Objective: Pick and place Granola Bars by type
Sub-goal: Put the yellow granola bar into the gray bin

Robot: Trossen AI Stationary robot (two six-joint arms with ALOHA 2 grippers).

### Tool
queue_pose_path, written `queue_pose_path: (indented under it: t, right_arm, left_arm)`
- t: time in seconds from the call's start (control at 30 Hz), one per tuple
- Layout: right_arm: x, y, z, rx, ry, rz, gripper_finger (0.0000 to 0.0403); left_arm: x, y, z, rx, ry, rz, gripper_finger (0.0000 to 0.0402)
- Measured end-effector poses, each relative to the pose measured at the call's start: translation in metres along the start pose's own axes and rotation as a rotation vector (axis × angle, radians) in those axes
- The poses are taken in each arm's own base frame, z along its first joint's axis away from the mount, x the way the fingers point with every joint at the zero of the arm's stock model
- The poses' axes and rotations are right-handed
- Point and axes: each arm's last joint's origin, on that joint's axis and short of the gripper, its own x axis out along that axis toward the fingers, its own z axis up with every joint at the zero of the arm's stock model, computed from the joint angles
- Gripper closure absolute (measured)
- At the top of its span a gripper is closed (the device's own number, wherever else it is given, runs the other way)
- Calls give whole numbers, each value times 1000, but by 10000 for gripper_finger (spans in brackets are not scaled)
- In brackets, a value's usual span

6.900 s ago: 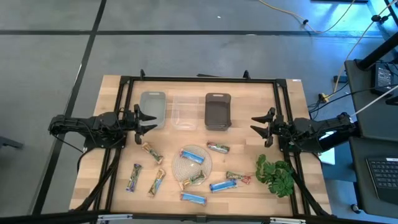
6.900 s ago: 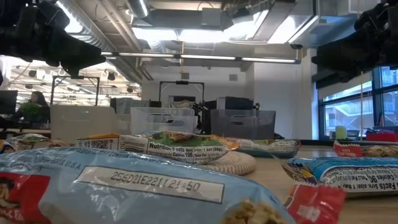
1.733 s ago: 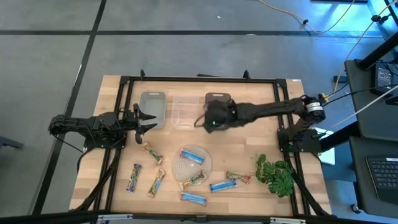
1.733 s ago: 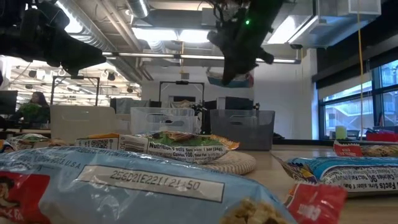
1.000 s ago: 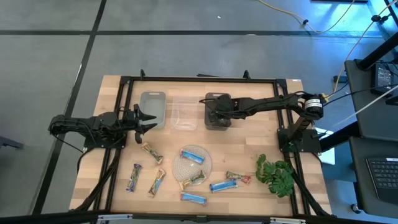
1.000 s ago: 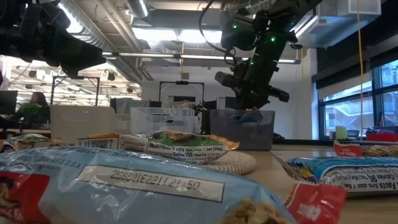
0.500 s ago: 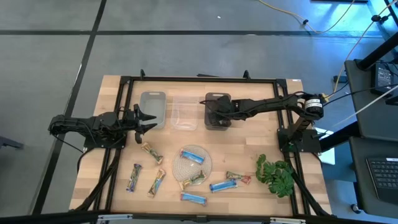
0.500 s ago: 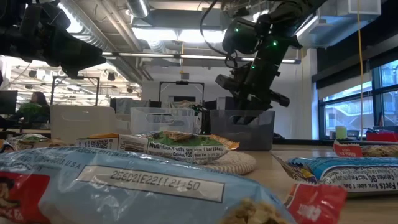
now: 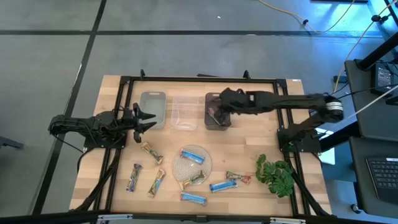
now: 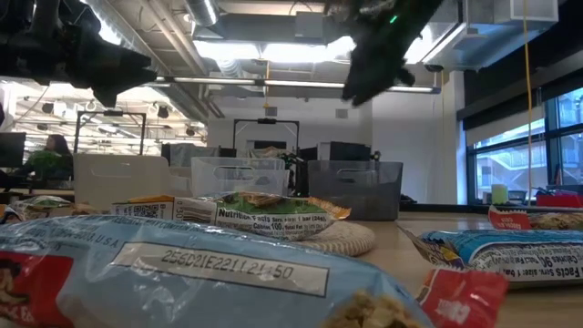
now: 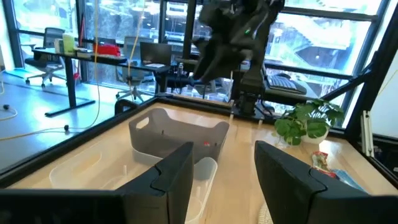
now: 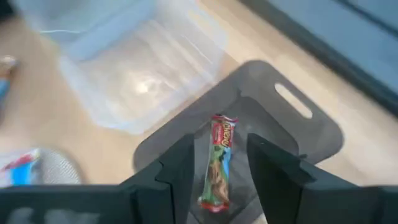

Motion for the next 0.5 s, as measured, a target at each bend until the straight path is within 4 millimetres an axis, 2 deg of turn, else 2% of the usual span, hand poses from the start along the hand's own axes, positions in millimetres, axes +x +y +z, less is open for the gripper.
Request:
queue_pose_path:
  t: [0.1,0.2,0.5]
  right_arm:
    - [-21,0,-7,-73,-54,49,253]
    - [-31,4,-16,-112,-131,113,253]
    - [-20,11,-45,-149,-200,205,253]
  left_arm:
    - [0,0,0,1,1,-1,240]
    - [0,0,0,2,1,2,240]
    - [0,1,0,1,-6,50,219]
